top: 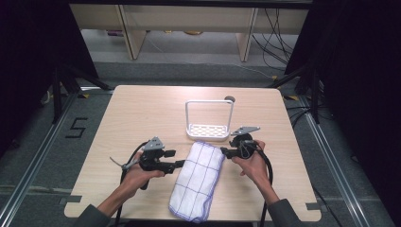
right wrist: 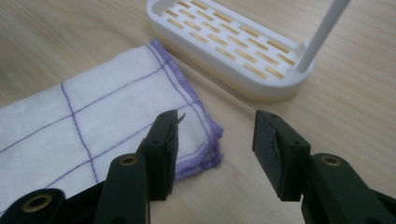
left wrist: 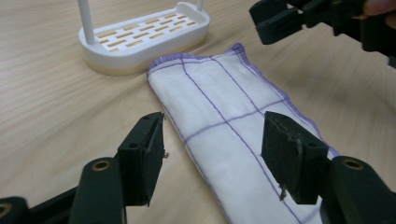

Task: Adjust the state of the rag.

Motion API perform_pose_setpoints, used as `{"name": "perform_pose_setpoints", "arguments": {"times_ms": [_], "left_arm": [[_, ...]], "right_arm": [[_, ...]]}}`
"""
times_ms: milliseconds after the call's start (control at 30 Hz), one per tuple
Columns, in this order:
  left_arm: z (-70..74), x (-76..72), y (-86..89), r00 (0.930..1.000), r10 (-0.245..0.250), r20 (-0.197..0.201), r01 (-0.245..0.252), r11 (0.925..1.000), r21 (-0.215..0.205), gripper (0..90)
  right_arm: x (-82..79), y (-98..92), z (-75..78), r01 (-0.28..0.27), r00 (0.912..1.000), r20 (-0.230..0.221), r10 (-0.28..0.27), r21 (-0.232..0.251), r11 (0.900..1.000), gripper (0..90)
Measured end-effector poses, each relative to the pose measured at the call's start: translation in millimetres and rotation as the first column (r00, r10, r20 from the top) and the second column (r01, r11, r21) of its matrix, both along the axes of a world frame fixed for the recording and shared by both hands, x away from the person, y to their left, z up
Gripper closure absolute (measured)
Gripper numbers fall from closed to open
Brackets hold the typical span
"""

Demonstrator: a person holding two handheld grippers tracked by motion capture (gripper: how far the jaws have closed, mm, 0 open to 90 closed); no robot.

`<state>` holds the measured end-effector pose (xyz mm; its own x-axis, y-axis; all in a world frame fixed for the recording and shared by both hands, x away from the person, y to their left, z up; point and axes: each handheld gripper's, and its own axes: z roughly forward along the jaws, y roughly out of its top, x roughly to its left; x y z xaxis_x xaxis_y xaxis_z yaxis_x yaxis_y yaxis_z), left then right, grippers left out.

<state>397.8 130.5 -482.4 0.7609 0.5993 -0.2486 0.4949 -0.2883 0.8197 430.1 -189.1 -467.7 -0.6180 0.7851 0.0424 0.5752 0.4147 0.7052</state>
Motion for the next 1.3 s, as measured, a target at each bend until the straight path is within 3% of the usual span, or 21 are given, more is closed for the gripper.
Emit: {"name": "perform_pose_setpoints", "arguments": {"times_ms": [33,67,100,200,233,433,533,633,700,733,800,833,900,1100,1267,1300], "left_arm": [[-2.6,9.2,-5.4,0.9995,-0.012,-0.03,0.012,0.9999,-0.002,36.5],[-4.4,16.1,-8.8,0.9996,-0.006,-0.028,0.006,0.9999,0.01,35.9],[-6.3,22.6,-12.1,0.9999,0.004,-0.011,-0.003,0.9995,0.03,36.0],[-12.8,39.7,-20.8,0.9994,0.021,-0.027,-0.02,0.9989,0.042,36.1],[-14.9,44.3,-23.9,0.9995,0.021,-0.025,-0.019,0.9986,0.049,36.5],[-20.3,59.3,-36.5,0.9985,0.049,-0.022,-0.048,0.9966,0.068,38.0],[-22.8,68.9,-40.5,0.9984,0.051,-0.023,-0.049,0.9949,0.088,40.2],[-26.1,71.3,-46.4,0.9979,0.055,-0.033,-0.053,0.9964,0.067,42.4],[-27.1,71.4,-47.9,0.998,0.054,-0.032,-0.051,0.9959,0.075,42.8],[-29.4,72.6,-51.2,0.9983,0.051,-0.027,-0.048,0.9937,0.101,42.9],[-31.0,74.4,-53.5,0.9983,0.047,-0.034,-0.043,0.9932,0.108,43.7],[-32.4,74.6,-56.6,0.9979,0.056,-0.031,-0.053,0.9944,0.092,44.4],[-33.4,75.9,-59.8,0.9983,0.051,-0.027,-0.048,0.9934,0.105,45.7],[-36.3,77.3,-68.2,0.9999,0.012,0.005,-0.012,0.9877,0.156,54.7],[-38.1,77.3,-68.1,1.0,0.002,0.001,-0.002,0.9917,0.129,71.1],[-37.9,76.6,-67.9,1.0,-0.001,0.0,0.001,0.9917,0.129,73.1]], "right_arm": [[-1.7,-1.9,0.3,0.011,0.9997,-0.022,-0.011,-0.001,1.0,51.3],[-1.9,-4.6,-2.6,0.002,0.9999,-0.015,-0.002,-0.016,1.0,50.6],[-3.4,-4.1,-3.9,0.026,0.9992,-0.032,-0.026,0.0,1.0,49.6],[-4.1,-3.2,-8.5,0.052,0.9978,-0.041,-0.052,-0.001,0.999,48.8],[-4.9,-2.9,-6.8,0.051,0.9958,-0.076,-0.052,-0.012,0.999,48.4],[0.1,3.9,-18.4,0.074,0.9942,-0.079,-0.074,-0.004,0.997,46.6],[1.2,8.6,-23.8,0.072,0.9923,-0.099,-0.075,-0.033,0.997,44.9],[1.9,10.2,-26.8,0.085,0.9899,-0.111,-0.088,-0.028,0.996,43.4],[1.5,10.9,-26.9,0.093,0.9881,-0.121,-0.095,-0.024,0.995,43.4],[1.9,11.1,-28.3,0.087,0.9885,-0.121,-0.09,-0.034,0.996,43.3],[3.9,10.7,-31.0,0.076,0.9924,-0.094,-0.08,-0.047,0.996,43.2],[3.3,11.8,-30.5,0.088,0.9895,-0.112,-0.091,-0.039,0.995,43.3],[3.7,12.3,-31.4,0.08,0.9904,-0.109,-0.085,-0.046,0.996,43.5],[4.4,14.8,-33.1,0.074,0.9909,-0.109,-0.079,-0.053,0.996,47.3],[4.8,15.7,-34.0,0.024,0.9948,-0.098,-0.029,-0.047,0.999,64.9],[4.1,17.3,-32.9,0.033,0.9928,-0.115,-0.036,-0.033,0.999,68.0]]}}
